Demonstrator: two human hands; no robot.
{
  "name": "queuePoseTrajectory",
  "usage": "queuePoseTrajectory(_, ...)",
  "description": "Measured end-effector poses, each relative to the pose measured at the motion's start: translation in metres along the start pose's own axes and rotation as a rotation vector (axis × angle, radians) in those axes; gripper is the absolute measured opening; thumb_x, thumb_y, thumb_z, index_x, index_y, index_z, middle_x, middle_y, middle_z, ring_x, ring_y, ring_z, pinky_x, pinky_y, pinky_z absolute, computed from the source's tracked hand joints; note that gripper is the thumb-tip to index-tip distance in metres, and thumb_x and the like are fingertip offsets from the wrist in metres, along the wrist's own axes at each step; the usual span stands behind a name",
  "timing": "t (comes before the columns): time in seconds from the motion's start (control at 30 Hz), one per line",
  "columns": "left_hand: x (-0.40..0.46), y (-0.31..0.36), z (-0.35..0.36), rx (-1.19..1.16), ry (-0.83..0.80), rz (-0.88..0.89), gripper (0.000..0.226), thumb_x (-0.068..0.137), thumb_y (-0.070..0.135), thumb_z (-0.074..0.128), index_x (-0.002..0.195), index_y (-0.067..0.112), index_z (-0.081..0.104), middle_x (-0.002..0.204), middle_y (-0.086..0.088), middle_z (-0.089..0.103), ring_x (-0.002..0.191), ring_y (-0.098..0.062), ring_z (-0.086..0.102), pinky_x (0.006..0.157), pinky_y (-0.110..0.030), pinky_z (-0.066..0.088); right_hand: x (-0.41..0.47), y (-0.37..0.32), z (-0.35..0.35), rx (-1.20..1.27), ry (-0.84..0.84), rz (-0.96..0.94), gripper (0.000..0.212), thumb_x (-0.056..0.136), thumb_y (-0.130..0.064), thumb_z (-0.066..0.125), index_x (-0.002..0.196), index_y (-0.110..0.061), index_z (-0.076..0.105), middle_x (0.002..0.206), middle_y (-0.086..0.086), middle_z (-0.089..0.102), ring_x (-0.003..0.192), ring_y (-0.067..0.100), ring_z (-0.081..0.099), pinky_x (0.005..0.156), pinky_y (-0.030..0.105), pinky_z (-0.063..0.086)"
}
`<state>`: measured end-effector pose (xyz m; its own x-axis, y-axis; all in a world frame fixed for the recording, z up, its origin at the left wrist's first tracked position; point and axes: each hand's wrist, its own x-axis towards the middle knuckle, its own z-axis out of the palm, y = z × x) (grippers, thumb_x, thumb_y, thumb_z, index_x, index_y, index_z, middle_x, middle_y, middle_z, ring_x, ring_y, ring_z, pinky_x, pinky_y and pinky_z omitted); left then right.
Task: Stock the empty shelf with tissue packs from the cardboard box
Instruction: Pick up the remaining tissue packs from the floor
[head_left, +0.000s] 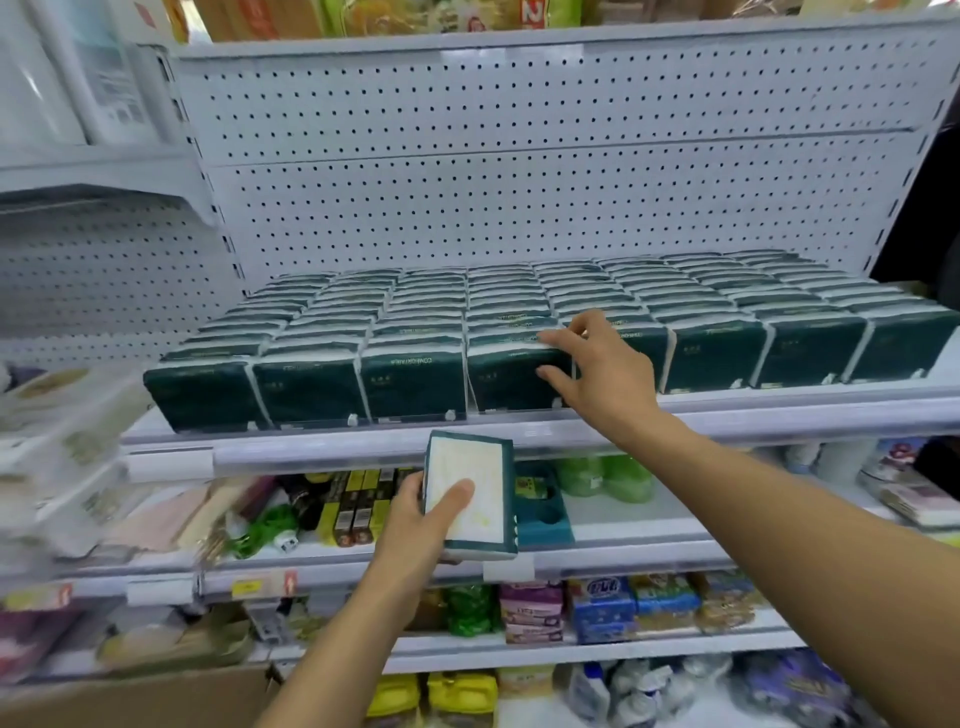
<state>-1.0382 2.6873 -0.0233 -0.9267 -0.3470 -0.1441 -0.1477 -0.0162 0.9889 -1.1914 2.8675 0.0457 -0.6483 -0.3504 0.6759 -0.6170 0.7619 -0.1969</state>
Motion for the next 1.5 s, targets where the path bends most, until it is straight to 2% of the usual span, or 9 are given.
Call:
queuePoseTrajectory(0.3,0.008,0.01,0.0,-0.092,-0.024,-0.021,0.032,0.093,0.034,0.064,0.122,0.025,0.054,0.109,0.001,0.07,0.101,-0.018,0.066,0.093,-0.045,0.054,0.014,0.006,0.018,-0.356,0.021,-0.152,0.031,0.09,-0.038,0.063,0.113,-0.017,0.065,0.102,0.013,0.054,0.09,0.033,0.053,0.069,0.038,0.039)
queuePoseTrajectory(0.6,0.0,0.024,0.003,-0.177,-0.083,-0.075,0.015,0.1,0.018,0.048,0.112,0.014,0.056,0.11,-0.013,0.066,0.096,-0.028,0.064,0.068,-0.041,0.06,-0.006,-0.008,-0.01,-0.16,0.098,-0.188,0.046,0.092,-0.04,0.057,0.132,-0.018,0.054,0.115,0.011,0.058,0.099,0.031,0.055,0.077,0.042,0.044)
queuePoseTrajectory(0.7,0.0,0.03,0.012,-0.231,-0.115,-0.07,0.022,0.103,0.02,0.042,0.118,0.011,0.054,0.116,-0.019,0.065,0.097,-0.032,0.067,0.069,-0.044,0.06,-0.037,-0.021,-0.029,0.198,-0.264,-0.265,0.051,0.09,-0.059,0.046,0.126,-0.026,0.059,0.112,-0.003,0.059,0.1,0.014,0.054,0.084,0.04,0.048)
queuePoseTrajectory(0.8,-0.001,0.038,0.026,-0.353,-0.21,-0.05,0.041,0.104,0.043,0.036,0.125,0.016,0.058,0.115,-0.014,0.071,0.101,-0.03,0.07,0.083,-0.046,0.058,-0.067,-0.026,-0.027,0.186,-0.536,-0.335,0.08,0.076,-0.073,0.058,0.141,-0.028,0.043,0.133,-0.006,0.048,0.116,0.011,0.044,0.095,0.029,0.043)
queuePoseTrajectory(0.97,0.0,0.043,0.037,-0.144,-0.096,0.079,0.042,0.101,0.052,0.036,0.115,0.02,0.059,0.106,-0.005,0.069,0.087,-0.02,0.068,0.075,-0.034,0.053,-0.079,-0.008,-0.033,0.69,-0.245,0.184,0.022,0.088,-0.01,0.063,0.107,-0.021,0.057,0.096,-0.004,0.066,0.086,0.011,0.06,0.073,0.032,0.05)
queuePoseTrajectory(1.1,0.005,0.041,0.042,-0.027,0.034,0.189,0.032,0.096,0.043,0.055,0.121,0.023,0.053,0.113,0.005,0.056,0.098,-0.009,0.056,0.075,-0.029,0.046,-0.073,0.001,-0.047,1.205,-0.271,0.65,0.024,0.091,0.0,0.056,0.114,-0.001,0.06,0.1,0.013,0.072,0.082,0.023,0.069,0.065,0.035,0.057)
queuePoseTrajectory(1.23,0.008,0.046,0.05,-0.098,-0.086,0.164,0.043,0.091,0.044,0.061,0.13,0.031,0.049,0.11,0.008,0.069,0.108,-0.016,0.063,0.096,-0.042,0.05,-0.074,0.01,-0.053,1.281,-0.356,0.701,0.024,0.091,0.003,0.047,0.11,0.005,0.062,0.088,0.014,0.064,0.076,0.021,0.06,0.058,0.029,0.053)
queuePoseTrajectory(1.37,0.01,0.046,0.061,-0.094,-0.126,0.243,0.043,0.092,0.023,0.067,0.13,0.031,0.05,0.1,0.002,0.073,0.091,-0.014,0.071,0.078,-0.04,0.059,-0.078,0.015,-0.054,1.228,-0.367,0.667,0.022,0.093,-0.008,0.058,0.115,-0.009,0.061,0.103,0.009,0.071,0.091,0.024,0.067,0.067,0.029,0.056)
queuePoseTrajectory(1.5,0.012,0.04,0.069,0.114,-0.208,0.378,0.029,0.091,0.02,0.069,0.111,0.039,0.059,0.108,-0.002,0.066,0.089,-0.016,0.07,0.077,-0.041,0.06,-0.083,0.036,-0.056,0.787,-0.334,0.478,0.059,0.079,-0.03,0.079,0.13,-0.038,0.05,0.115,-0.004,0.061,0.102,0.013,0.06,0.084,0.027,0.052)
